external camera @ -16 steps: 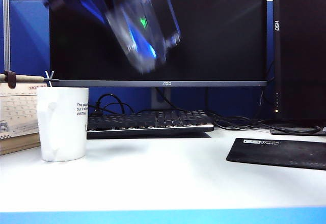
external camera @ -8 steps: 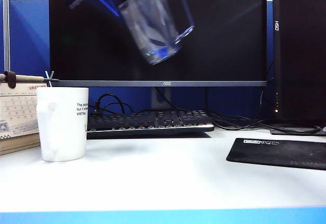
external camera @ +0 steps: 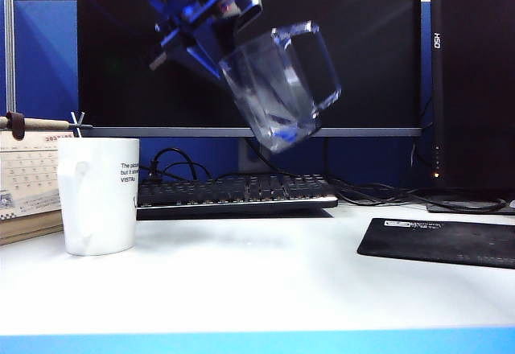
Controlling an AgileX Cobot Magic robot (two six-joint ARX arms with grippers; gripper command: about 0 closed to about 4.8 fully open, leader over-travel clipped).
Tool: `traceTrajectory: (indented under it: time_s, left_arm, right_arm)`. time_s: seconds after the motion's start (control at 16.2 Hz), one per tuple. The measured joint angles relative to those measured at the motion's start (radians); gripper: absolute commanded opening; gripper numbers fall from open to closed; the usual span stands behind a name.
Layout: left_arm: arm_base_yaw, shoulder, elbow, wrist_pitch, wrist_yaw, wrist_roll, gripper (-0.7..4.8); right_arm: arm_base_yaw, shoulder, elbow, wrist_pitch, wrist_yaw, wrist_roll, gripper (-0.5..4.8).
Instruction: Swap the positions of the transparent plastic cup and the white ceramic cup.
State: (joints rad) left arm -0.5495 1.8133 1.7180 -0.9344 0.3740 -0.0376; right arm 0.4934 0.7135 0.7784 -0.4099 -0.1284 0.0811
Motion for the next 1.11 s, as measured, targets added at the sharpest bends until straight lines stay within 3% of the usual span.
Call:
traceTrajectory:
  time_s: [0.06,0.18,0.31,0.68,0.86,1.11]
  left_arm:
    - [0.001,0.010,0.000,0.004,-0.006,0.000,-0.06]
    - [0.002,0.034,0.000,-0.024,-0.106,0.023,-0.06]
    - [0.003,0.051,0.000,-0.061,-0.113,0.045,-0.06]
    - [-0.005,0.095,-0.001,-0.060,-0.109,0.068,-0.06]
    - [-0.008,0.101,-0.001,-0.011,-0.038,0.071,-0.06]
    - [-0.031,0.129,-0.001,0.029,-0.040,0.070,-0.06]
  right_arm:
    - [0.000,0.000,0.000,0.000,0.000,0.000,3.01]
    - [0.000,0.000,0.000,-0.001,-0.001,0.000,3.01]
    - [0.000,0.000,0.000,0.000,-0.001,0.000,3.01]
    - [0.000,0.000,0.000,-0.024,-0.002,-0.001,3.01]
    - [0.000,0.000,0.000,-0.024,-0.002,-0.003,3.01]
    - [0.000,0.000,0.000,-0.023,-0.002,-0.004,3.01]
